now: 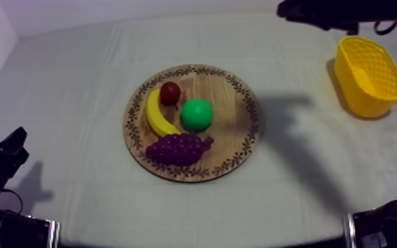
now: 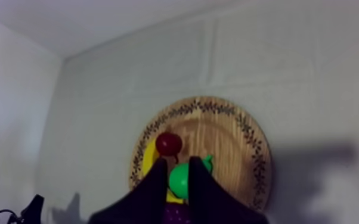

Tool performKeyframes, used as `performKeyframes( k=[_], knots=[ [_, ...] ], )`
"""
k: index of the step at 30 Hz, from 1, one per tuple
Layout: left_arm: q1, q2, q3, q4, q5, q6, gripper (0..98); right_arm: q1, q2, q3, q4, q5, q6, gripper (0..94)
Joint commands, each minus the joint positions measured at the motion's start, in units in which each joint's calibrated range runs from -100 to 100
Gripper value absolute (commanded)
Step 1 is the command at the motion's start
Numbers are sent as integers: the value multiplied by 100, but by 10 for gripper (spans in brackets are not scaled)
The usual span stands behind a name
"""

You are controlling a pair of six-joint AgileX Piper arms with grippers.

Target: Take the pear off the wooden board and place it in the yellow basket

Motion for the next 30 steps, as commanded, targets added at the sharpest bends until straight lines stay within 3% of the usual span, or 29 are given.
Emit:
performKeyframes(
  k=[1,6,16,22,30],
  knots=[
    [1,0,2,-2,1,0,1,-64,502,-34,30,-114,-117,150],
    [1,0,2,-2,1,-1,1,-221,1069,-133,109,-236,-345,174],
    [1,0,2,-2,1,-1,1,-606,2058,-137,510,-365,-871,371],
    [1,0,2,-2,1,0,1,-887,2616,-243,850,-339,-1278,488],
    [1,0,2,-2,1,-1,1,-1167,3278,-484,1250,-317,-1854,577]
  ],
)
